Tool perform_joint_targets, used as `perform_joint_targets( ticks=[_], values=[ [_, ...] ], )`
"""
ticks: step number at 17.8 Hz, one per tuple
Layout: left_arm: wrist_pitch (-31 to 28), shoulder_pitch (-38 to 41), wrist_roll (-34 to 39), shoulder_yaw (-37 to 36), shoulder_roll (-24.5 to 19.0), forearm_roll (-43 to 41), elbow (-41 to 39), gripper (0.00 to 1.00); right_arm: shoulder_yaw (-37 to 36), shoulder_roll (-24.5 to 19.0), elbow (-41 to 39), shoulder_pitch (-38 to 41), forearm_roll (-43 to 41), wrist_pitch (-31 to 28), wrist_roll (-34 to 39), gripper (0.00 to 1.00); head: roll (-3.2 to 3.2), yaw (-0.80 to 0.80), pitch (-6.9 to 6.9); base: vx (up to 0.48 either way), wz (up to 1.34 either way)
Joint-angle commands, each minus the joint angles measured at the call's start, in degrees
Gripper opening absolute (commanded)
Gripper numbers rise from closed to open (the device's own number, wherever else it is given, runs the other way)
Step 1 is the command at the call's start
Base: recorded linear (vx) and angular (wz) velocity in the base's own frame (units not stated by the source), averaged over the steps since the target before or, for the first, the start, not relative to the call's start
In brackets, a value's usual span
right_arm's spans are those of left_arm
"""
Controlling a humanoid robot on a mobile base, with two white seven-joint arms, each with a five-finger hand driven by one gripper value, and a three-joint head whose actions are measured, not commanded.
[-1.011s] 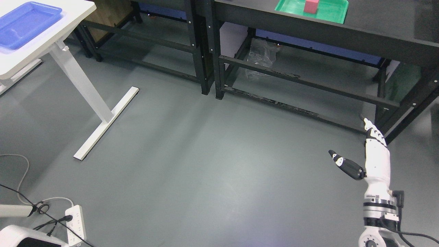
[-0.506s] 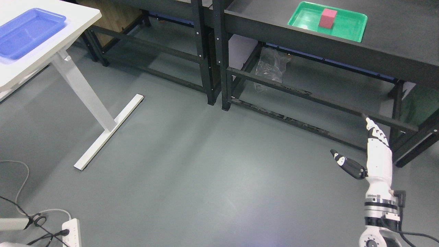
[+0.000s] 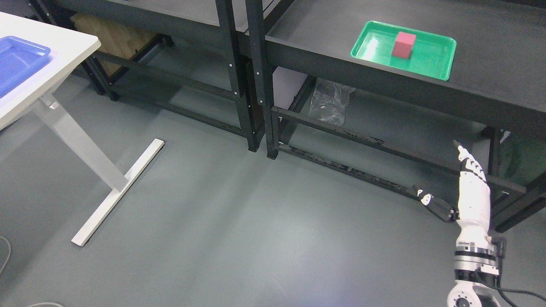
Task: Pick pink block from left shelf to tray
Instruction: 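Drive toward the green tray on the shelf, right hand forward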
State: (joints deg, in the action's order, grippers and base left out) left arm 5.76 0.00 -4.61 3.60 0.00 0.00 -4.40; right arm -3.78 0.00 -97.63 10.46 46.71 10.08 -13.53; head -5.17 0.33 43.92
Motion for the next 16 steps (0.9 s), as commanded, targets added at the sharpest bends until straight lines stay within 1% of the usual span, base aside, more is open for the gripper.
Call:
perform_joint_targets(
  ticks=[1, 9, 13, 16],
  values=[
    [0.04, 0.53, 0.04, 0.0, -1.0, -0.09, 0.0, 1.0, -0.08, 1.0, -0.02, 0.0, -0.04, 0.2, 0.08, 0.99, 0.0, 0.0, 0.0, 0.295, -0.07],
    [0.04, 0.53, 0.04, 0.0, -1.0, -0.09, 0.0, 1.0, -0.26, 1.0, -0.02, 0.0, -0.39, 0.29, 0.08, 0.99, 0.0, 0.0, 0.0, 0.279, -0.03],
    [0.04, 0.53, 0.04, 0.0, -1.0, -0.09, 0.0, 1.0, -0.35, 1.0, -0.02, -0.08, -3.37, 0.46, 0.0, 0.99, 0.0, 0.0, 0.0, 0.309, 0.0],
    [0.04, 0.53, 0.04, 0.0, -1.0, -0.09, 0.0, 1.0, -0.43, 1.0, -0.02, -0.09, -3.47, 0.29, 0.08, 0.99, 0.0, 0.0, 0.0, 0.314, -0.02]
  ],
)
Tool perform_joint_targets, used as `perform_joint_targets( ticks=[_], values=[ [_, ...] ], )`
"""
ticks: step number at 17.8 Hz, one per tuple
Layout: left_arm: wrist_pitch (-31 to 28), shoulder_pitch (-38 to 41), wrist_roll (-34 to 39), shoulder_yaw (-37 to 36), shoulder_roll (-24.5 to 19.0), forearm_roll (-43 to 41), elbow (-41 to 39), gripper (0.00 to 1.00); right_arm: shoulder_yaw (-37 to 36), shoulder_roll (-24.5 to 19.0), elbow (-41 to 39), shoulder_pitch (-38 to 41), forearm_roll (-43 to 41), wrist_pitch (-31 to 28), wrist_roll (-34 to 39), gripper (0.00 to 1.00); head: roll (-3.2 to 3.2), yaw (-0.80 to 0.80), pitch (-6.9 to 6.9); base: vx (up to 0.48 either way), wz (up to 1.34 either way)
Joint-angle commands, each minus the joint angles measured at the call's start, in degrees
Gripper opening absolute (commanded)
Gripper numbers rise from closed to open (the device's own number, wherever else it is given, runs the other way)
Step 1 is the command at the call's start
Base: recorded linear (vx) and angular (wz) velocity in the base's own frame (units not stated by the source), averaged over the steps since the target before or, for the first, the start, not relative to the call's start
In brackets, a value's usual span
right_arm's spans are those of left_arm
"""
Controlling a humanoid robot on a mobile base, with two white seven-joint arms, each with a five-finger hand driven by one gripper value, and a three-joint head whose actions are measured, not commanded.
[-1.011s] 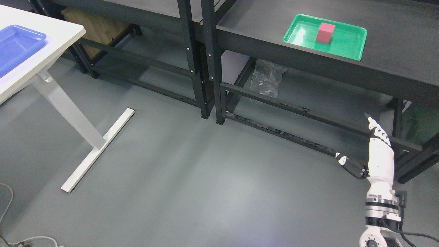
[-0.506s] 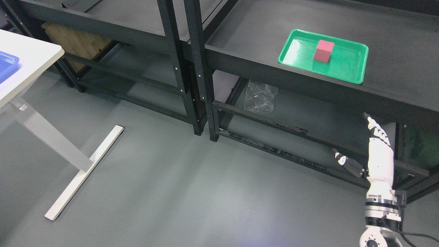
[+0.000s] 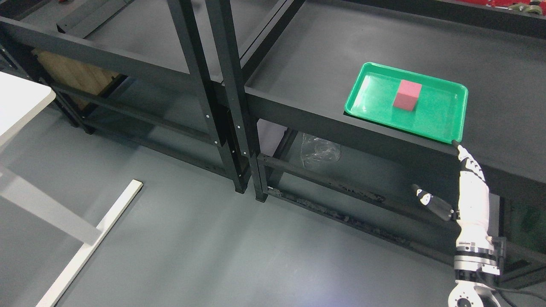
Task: Pick pink block from left shelf to tray
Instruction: 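Drive toward the green tray on the shelf, right hand forward, then close the right hand around the pink block in the green tray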
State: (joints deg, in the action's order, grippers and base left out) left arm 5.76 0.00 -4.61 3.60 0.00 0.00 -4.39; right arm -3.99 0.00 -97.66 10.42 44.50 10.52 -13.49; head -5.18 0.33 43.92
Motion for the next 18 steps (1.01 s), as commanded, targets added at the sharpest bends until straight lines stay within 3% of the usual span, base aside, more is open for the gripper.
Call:
perform_joint_targets(
  ticks=[1, 10, 18],
  values=[
    [0.04, 0.53, 0.04, 0.0, -1.0, -0.09, 0.0, 1.0, -0.23, 1.0, 0.01, -0.05, -1.25, -0.15, 0.04, 0.99, 0.0, 0.0, 0.0, 0.298, -0.03],
    [0.04, 0.53, 0.04, 0.0, -1.0, -0.09, 0.0, 1.0, 0.12, 1.05, 0.19, 1.27, -1.17, -2.43, 1.01, 0.99, 0.0, 0.0, 0.0, 0.314, -0.05],
    [0.04, 0.53, 0.04, 0.0, -1.0, -0.09, 0.0, 1.0, 3.18, 4.56, 0.89, 2.23, -0.37, -4.97, 8.74, 0.99, 0.0, 0.0, 0.0, 0.242, 0.0]
  ],
)
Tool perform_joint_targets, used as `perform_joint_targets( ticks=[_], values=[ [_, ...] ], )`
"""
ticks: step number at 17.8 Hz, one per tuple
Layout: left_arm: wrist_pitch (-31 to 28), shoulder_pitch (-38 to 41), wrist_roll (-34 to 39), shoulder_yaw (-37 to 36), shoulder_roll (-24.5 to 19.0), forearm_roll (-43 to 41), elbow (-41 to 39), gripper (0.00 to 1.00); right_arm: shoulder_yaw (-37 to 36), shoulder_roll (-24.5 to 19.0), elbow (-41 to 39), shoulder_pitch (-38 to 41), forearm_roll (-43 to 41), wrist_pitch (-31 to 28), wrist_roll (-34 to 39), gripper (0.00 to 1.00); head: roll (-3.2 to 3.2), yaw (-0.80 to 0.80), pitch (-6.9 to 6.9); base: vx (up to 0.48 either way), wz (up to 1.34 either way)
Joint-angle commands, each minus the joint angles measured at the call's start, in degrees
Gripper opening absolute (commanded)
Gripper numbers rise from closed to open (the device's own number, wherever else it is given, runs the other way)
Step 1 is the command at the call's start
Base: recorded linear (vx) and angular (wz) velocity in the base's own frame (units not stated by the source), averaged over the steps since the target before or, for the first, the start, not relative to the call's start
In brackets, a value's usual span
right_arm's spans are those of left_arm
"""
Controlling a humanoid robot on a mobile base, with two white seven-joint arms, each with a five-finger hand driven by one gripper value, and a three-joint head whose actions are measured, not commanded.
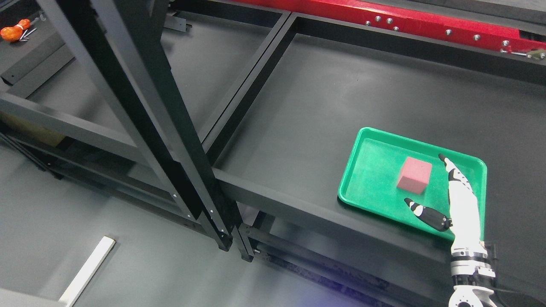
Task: Pick pink block from left shelf to tray
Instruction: 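Close the right hand around the pink block in the green tray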
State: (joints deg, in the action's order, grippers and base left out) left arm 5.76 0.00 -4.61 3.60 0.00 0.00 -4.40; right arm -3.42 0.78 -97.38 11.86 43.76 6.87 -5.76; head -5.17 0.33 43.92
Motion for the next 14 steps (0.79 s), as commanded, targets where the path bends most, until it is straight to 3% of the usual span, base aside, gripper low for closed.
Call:
perform_joint_targets(
  ticks=[1, 14],
  values=[
    [0.04, 0.53, 0.04, 0.0, -1.0, -0.09, 0.0, 1.0, 3.24, 4.66, 0.79, 0.88, 0.36, -1.94, 1.02, 0.99, 0.0, 0.0, 0.0, 0.221, 0.0],
    [0.04, 0.53, 0.04, 0.0, -1.0, -0.09, 0.0, 1.0, 8.6, 7.39, 6.67, -0.08, 6.16, -5.11, 3.39, 0.99, 0.0, 0.0, 0.0, 0.12, -0.01]
  ],
)
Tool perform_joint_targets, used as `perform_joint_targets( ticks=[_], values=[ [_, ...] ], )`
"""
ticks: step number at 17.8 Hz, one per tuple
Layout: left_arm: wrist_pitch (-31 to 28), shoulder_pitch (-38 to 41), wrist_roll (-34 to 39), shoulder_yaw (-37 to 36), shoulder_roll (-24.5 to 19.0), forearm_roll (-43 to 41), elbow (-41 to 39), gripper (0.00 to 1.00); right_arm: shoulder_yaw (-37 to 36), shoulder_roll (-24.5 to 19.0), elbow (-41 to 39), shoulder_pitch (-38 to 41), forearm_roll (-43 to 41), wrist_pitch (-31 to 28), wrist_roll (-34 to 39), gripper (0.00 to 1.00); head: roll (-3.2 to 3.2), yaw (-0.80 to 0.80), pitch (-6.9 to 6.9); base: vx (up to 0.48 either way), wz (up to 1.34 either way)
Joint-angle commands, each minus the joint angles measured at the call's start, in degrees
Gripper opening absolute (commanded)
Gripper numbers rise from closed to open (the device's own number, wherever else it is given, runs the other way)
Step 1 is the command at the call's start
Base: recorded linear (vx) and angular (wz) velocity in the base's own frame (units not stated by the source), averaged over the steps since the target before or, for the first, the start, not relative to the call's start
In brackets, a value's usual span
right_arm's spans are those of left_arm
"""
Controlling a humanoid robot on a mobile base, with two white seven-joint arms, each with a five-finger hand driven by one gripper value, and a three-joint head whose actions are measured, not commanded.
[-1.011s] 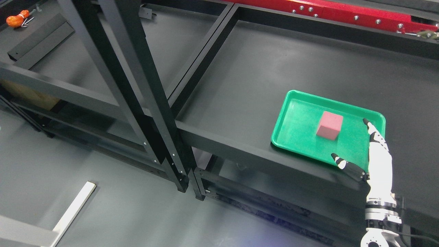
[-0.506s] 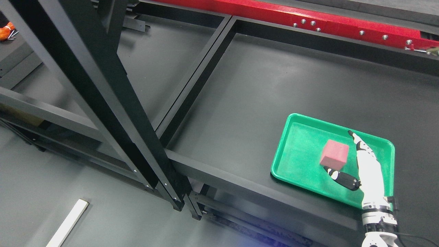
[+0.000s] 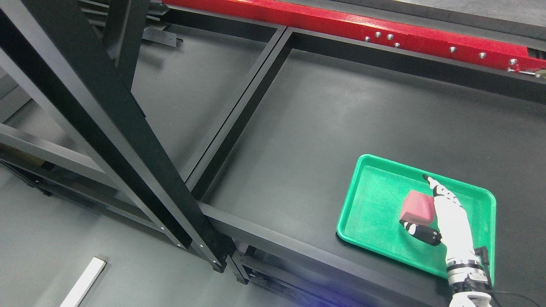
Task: Pick pink block from left shelf to tray
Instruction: 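Close the right hand around the pink block in the green tray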
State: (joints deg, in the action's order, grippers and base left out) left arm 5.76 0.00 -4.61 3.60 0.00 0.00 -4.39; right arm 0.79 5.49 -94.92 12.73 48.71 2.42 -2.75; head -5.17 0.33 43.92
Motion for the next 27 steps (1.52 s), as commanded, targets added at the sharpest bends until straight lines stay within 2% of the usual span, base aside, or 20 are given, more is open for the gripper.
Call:
perform_joint_targets(
  ticks=[1, 7, 10, 13, 16, 17, 18, 19, 23, 27],
  values=[
    [0.04, 0.53, 0.04, 0.0, -1.0, -0.09, 0.0, 1.0, 4.74, 2.77, 4.74, -1.21, 1.21, -1.36, 0.38, 0.99, 0.0, 0.0, 0.0, 0.052, 0.01],
    [0.04, 0.53, 0.04, 0.0, -1.0, -0.09, 0.0, 1.0, 6.59, 4.45, 7.21, -2.36, 1.3, -4.18, 0.38, 0.98, 0.0, 0.0, 0.0, 0.028, 0.0],
    [0.04, 0.53, 0.04, 0.0, -1.0, -0.09, 0.0, 1.0, 6.59, 4.71, 7.47, -2.53, 1.3, -4.53, 0.38, 0.89, 0.0, 0.0, 0.0, 0.0, 0.0],
    [0.04, 0.53, 0.04, 0.0, -1.0, -0.09, 0.0, 1.0, 6.59, 4.71, 7.56, -3.15, 1.3, -5.59, 0.29, 0.67, 0.0, 0.0, 0.0, 0.0, 0.0],
    [0.04, 0.53, 0.04, 0.0, -1.0, -0.09, 0.0, 1.0, 6.59, 4.8, 7.47, -3.15, 1.13, -5.68, 0.29, 0.33, 0.0, 0.0, 0.0, 0.0, 0.0],
    [0.04, 0.53, 0.04, 0.0, -1.0, -0.09, 0.0, 1.0, 6.5, 4.8, 7.47, -3.06, 0.69, -5.5, 0.29, 0.18, 0.0, 0.0, 0.0, 0.0, 0.0],
    [0.04, 0.53, 0.04, 0.0, -1.0, -0.09, 0.0, 1.0, 6.5, 4.8, 7.47, -3.06, 0.51, -5.24, 0.29, 0.09, 0.0, 0.0, 0.0, 0.0, 0.0],
    [0.04, 0.53, 0.04, 0.0, -1.0, -0.09, 0.0, 1.0, 6.41, 4.88, 7.47, -3.06, 0.34, -4.89, 0.29, 0.04, 0.0, 0.0, 0.0, 0.0, 0.0],
    [0.04, 0.53, 0.04, 0.0, -1.0, -0.09, 0.0, 1.0, 5.28, 4.62, 6.69, -3.06, -0.63, -3.04, -0.67, 0.03, 0.0, 0.0, 0.0, 0.0, 0.0],
    [0.04, 0.53, 0.04, 0.0, -1.0, -0.09, 0.0, 1.0, -1.92, 1.82, 4.14, -4.47, -4.48, 1.43, -4.18, 0.03, 0.0, 0.0, 0.0, 0.0, 0.0]
  ],
)
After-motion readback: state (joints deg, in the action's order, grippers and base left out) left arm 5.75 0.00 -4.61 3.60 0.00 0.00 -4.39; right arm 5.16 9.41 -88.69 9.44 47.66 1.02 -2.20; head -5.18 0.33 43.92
